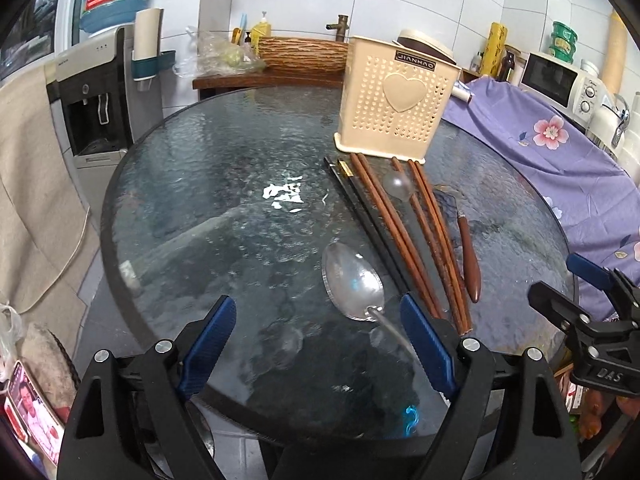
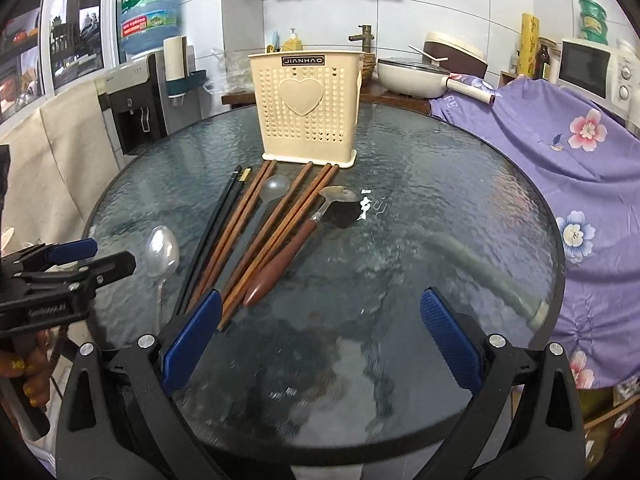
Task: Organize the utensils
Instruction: 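Move the left tool to the steel spoon while the right tool approaches the wooden-handled ladle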
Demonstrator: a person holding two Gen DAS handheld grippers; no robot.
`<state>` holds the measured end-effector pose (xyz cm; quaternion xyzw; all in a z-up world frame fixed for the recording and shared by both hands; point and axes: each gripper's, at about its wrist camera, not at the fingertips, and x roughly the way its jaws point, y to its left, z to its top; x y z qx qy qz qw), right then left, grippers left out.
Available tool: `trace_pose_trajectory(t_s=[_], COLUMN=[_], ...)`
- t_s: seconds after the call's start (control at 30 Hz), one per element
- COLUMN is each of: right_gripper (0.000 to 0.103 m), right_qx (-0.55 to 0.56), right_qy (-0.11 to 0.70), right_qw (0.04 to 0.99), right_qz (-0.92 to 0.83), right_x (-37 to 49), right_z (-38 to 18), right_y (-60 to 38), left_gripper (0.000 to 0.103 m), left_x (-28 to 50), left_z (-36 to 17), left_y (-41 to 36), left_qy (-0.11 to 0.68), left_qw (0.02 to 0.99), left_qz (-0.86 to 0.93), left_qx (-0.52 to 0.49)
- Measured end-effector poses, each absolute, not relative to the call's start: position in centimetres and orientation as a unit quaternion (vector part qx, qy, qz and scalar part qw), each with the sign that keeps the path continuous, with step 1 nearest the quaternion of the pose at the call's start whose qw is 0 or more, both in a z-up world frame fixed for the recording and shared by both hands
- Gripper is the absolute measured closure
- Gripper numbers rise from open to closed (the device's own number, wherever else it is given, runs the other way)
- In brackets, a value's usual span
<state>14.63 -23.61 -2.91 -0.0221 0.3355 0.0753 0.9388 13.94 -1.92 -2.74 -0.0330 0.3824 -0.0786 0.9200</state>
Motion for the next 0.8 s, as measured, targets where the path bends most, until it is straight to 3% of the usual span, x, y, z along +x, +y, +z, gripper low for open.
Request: trace_pose_trajectory(t_s=[0.8], right_gripper=[0.005], right_qx=[-0.005], right_qy=[0.37], right_qw=[0.924], right_qz=[0.097], right_x=[22.3], right_z=[-2.7], right_y=[-24.4], left_gripper=[0.028], left_x=[17.6], left_z=[-4.2], left_y=[-4.2], left_qy=[0.426], left_qw=[0.903], left_qz=[-0.044], left_qx=[-0.04])
